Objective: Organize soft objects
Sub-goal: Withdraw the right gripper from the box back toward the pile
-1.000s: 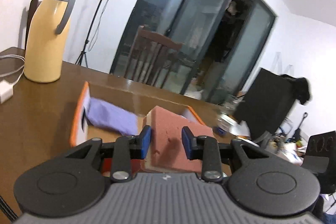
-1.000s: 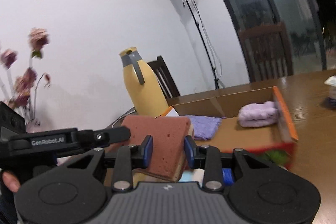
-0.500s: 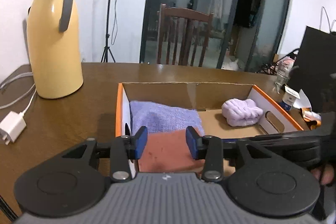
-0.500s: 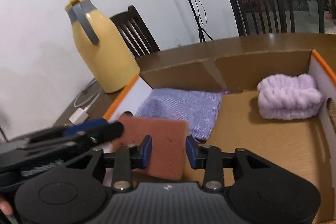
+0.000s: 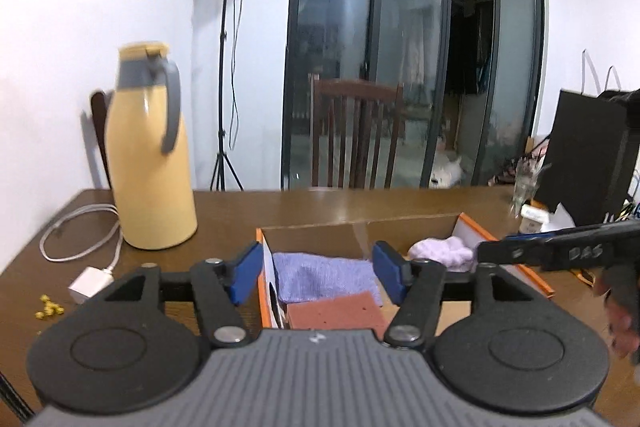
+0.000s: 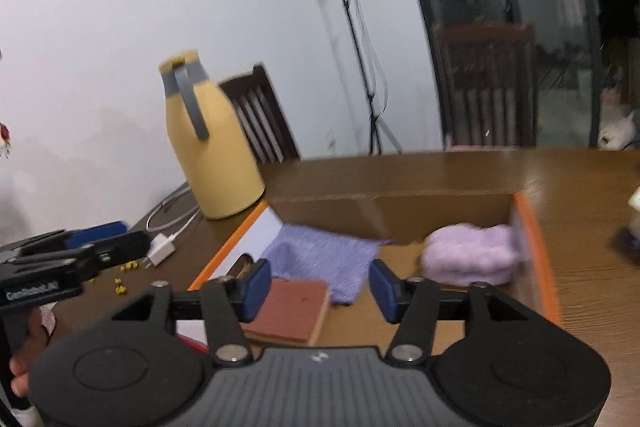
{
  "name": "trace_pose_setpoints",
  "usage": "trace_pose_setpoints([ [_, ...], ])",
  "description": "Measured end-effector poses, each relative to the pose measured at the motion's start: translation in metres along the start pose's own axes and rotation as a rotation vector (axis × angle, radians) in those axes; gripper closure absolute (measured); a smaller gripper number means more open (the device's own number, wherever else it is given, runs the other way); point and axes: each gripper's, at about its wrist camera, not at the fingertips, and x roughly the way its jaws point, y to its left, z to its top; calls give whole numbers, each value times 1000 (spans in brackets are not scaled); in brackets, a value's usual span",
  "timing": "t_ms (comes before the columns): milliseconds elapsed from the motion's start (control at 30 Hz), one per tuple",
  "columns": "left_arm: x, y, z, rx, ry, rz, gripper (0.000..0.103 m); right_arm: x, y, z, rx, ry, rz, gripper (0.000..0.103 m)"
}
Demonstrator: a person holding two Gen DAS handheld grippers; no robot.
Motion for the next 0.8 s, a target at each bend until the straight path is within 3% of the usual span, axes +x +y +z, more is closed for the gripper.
trace_pose_setpoints([
  [133,-39,-17,-3,24,-47,6,23,-51,-7,-3,-22,-52,-37,37],
  [233,-62,-29,-6,45,-85,15,19,-80,-8,-8,-37,-93,-51,30],
  [367,-93,-43,-14,48,-144,44,15,-112,-7,-20,-39,-147,-58,28],
  [567,-147,-64,-52,52,-232,100,6,-157,6,-60,-85,-249,-84,21],
  [800,-204,-78,-98,70,-282,75,0,-207,39,-117,-186,-342,-107,11],
])
